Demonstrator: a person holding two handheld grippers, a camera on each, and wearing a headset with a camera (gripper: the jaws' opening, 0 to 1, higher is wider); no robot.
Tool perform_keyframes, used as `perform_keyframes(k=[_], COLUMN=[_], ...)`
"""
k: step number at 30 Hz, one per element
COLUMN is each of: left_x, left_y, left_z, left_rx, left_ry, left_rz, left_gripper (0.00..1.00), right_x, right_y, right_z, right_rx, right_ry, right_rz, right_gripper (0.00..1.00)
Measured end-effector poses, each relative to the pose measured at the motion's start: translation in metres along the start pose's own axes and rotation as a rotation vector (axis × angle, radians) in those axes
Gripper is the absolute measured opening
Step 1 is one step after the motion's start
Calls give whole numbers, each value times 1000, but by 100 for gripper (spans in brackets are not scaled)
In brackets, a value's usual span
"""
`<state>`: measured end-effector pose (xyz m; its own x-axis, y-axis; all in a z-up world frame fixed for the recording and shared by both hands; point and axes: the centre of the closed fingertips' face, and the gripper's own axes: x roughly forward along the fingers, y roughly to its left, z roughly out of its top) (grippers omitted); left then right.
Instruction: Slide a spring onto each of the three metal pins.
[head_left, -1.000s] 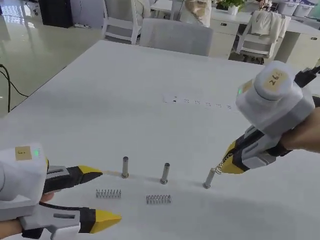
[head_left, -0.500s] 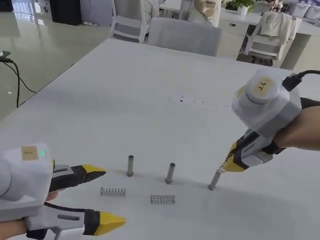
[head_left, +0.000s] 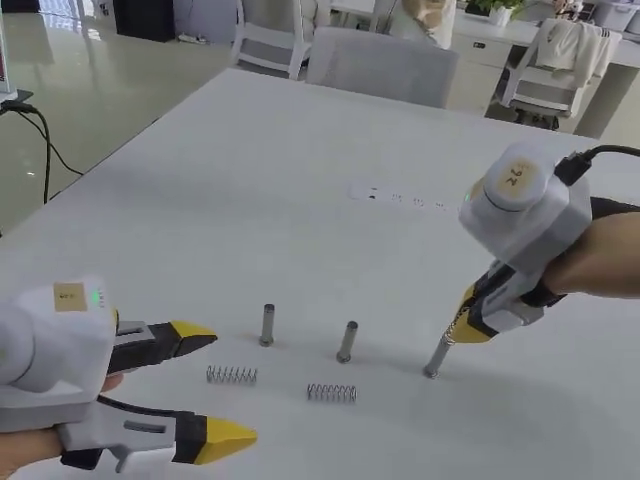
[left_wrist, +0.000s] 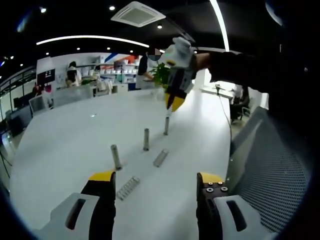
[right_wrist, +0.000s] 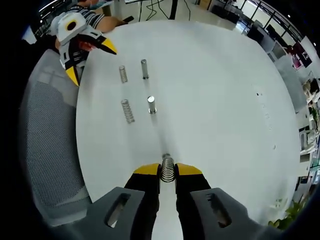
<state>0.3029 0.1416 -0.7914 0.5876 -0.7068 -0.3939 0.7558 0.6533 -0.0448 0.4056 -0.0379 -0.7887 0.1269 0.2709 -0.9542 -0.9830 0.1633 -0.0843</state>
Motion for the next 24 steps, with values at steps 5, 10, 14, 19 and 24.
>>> perform_keyframes(k=[5,10,14,19,24], left_x=[0,0,0,1,1], left_y=[0,0,0,0,0], left_z=[0,0,-1,-1,-1], left_rx=[0,-1,-2,-2,-2], left_ry=[-1,-2,0,1,2], left_rz=[0,0,-1,-3,-3], left_gripper=[60,60,60,60,60], right_x=[3,6,8,13,23], right_y=[-2,-4,-3,-4,-4], right_z=[0,-1,-2,-2,-5], right_rx=[-1,-4,-1,2,0], right_ry=[5,17,22,32,53], right_rz=[4,4,12,20,29], right_gripper=[8,8,8,8,8])
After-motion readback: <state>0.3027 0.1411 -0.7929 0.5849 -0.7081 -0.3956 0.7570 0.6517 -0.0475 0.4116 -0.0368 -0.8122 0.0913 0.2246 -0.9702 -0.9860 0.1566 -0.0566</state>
